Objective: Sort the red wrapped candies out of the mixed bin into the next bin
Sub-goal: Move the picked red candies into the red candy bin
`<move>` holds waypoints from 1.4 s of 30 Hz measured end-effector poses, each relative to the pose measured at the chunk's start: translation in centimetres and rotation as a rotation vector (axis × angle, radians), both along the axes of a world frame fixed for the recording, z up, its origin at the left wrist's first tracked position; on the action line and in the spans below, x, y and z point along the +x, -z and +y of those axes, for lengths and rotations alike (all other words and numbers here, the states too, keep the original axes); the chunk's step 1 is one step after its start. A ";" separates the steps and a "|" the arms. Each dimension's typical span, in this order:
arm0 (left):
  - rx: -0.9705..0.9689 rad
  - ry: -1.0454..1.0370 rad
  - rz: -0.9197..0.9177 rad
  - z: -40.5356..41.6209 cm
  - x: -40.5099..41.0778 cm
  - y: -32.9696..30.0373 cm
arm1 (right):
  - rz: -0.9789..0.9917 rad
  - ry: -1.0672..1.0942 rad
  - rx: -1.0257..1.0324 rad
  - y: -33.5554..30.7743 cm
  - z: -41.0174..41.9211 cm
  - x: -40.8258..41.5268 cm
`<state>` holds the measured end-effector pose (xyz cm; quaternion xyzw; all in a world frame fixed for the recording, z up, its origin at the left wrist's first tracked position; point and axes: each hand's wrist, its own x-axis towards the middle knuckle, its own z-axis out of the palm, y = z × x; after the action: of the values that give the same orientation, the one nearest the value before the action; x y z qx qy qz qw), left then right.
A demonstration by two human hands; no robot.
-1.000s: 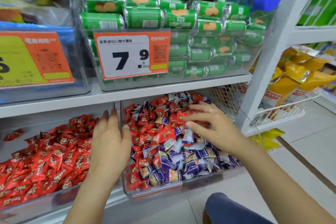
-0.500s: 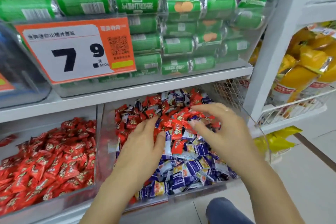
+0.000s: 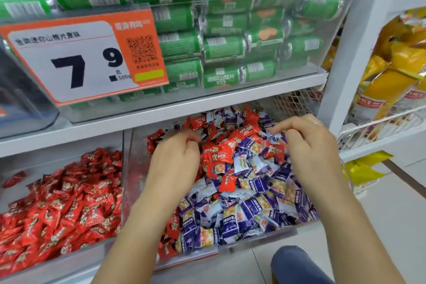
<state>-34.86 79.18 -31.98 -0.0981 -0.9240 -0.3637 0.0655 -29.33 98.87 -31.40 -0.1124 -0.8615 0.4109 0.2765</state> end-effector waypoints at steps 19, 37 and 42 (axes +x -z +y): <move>-0.107 0.091 -0.064 0.9 1.0 1.6 | -0.542 -0.193 0.087 0.9 0.8 -0.1; -0.021 0.073 -0.071 0.8 1.0 1.3 | -0.244 -0.089 0.147 1.6 -0.9 -4.0; -0.096 0.112 -0.128 1.7 0.1 2.1 | -0.395 -0.156 0.241 2.4 -1.7 -4.6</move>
<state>-34.75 80.93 -34.09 -0.1290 -0.9358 -0.3275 -0.0191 -33.92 97.22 -33.80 -0.0902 -0.9476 0.2954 0.0814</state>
